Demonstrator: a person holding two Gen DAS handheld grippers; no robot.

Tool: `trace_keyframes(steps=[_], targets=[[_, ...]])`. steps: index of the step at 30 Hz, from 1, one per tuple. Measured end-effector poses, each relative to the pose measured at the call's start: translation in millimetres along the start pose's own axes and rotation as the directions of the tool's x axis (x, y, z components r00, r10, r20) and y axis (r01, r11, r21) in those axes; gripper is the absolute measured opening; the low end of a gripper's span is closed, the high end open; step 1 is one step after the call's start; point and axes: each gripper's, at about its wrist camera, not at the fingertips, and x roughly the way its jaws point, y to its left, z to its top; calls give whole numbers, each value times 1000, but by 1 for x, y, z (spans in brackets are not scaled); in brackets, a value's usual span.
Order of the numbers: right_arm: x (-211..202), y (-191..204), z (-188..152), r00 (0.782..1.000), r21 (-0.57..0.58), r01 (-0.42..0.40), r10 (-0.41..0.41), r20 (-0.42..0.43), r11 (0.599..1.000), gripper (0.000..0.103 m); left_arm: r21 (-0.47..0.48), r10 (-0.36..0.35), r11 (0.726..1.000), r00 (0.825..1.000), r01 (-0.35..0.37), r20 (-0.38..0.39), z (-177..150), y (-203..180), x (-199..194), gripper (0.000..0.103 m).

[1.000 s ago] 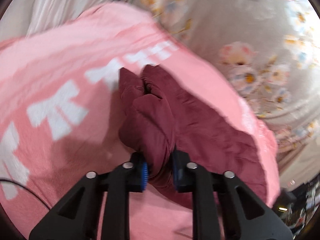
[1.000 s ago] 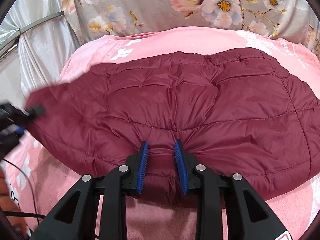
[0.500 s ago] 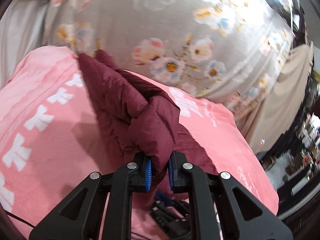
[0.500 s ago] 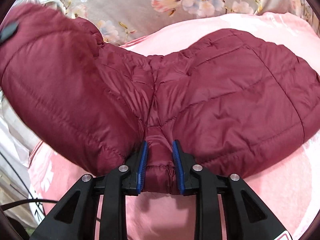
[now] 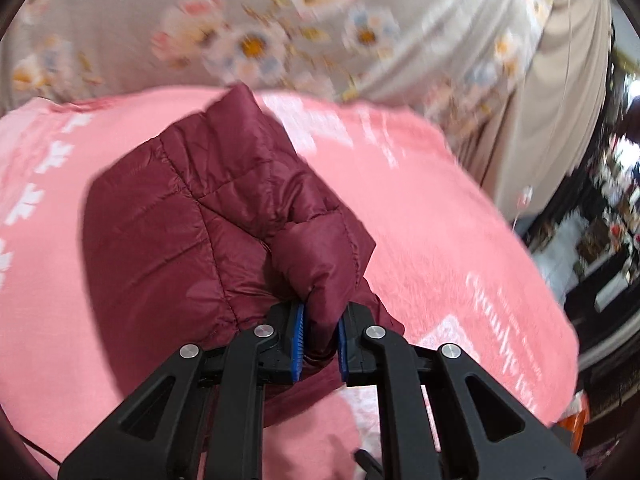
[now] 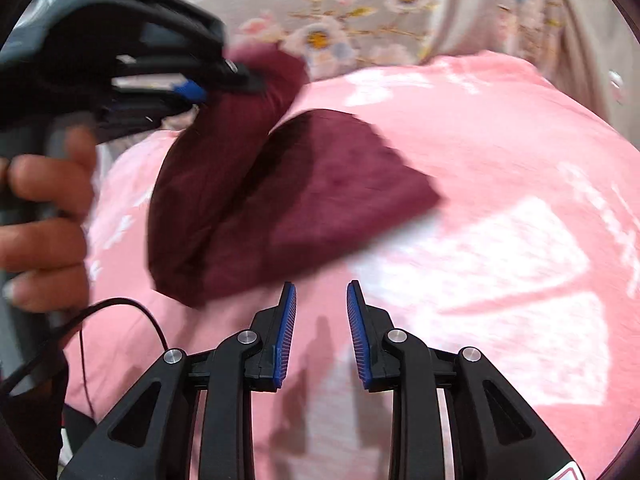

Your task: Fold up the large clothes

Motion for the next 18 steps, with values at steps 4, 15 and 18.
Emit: trace_keyframes(steps=[4,15,18], targets=[[0,-37,-2,999,80,32,-30,-25,996,25,52,39,998,994,-33,-100,-15,-27,60,15],[-6,-40,14,994,-18,99,-98,46,995,33,-87,-53,994,986,67,158,-42,-5,-42,98],[-4,-34,27,995,-36,68,-65,73,997,40,-134,44,991,990,-26,135,-65,34,-61,98]])
